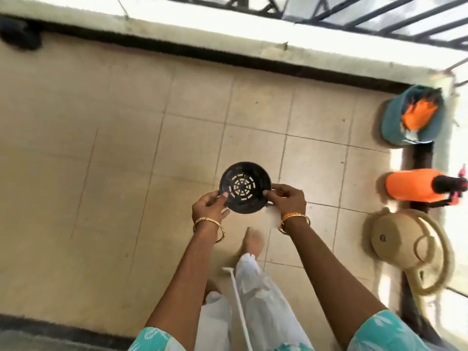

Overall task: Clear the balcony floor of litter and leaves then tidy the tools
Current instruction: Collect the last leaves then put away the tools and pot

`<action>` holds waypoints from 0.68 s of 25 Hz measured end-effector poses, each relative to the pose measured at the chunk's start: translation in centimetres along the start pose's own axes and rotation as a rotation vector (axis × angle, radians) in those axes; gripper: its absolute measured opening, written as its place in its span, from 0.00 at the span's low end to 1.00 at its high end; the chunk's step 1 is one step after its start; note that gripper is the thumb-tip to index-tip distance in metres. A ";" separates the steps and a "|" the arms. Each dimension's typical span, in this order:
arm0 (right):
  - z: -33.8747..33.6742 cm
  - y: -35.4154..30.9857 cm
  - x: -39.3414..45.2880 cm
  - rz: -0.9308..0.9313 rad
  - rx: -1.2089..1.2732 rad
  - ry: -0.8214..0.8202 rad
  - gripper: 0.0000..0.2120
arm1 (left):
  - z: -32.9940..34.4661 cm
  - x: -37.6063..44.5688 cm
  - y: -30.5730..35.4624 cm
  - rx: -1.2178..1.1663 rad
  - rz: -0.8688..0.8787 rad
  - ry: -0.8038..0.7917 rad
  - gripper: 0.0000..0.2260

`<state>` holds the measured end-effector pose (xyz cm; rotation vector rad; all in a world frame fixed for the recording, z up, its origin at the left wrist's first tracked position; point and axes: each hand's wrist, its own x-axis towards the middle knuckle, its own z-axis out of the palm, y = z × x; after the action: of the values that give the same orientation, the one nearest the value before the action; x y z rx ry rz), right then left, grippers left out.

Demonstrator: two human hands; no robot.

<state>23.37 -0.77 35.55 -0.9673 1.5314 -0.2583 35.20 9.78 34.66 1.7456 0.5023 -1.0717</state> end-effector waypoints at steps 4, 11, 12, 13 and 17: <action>-5.1 -3.6 5.5 0.000 0.071 0.180 0.09 | 8.9 0.8 3.5 0.074 0.021 -0.105 0.09; -12.0 -10.0 15.2 0.086 0.197 0.356 0.08 | 23.6 3.3 8.4 0.240 -0.059 -0.256 0.05; -12.8 -10.8 16.4 0.098 0.207 0.380 0.08 | 25.5 3.6 9.3 0.267 -0.063 -0.271 0.02; -13.8 -11.3 17.9 0.104 0.216 0.418 0.08 | 27.5 3.9 10.4 0.294 -0.065 -0.280 0.05; -17.3 -13.0 23.7 0.147 0.227 0.572 0.09 | 36.3 4.7 12.7 0.353 -0.102 -0.382 0.12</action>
<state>15.45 -31.56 31.12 -0.6204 2.0282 -0.6286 31.34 -28.79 32.99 1.7641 0.1695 -1.6011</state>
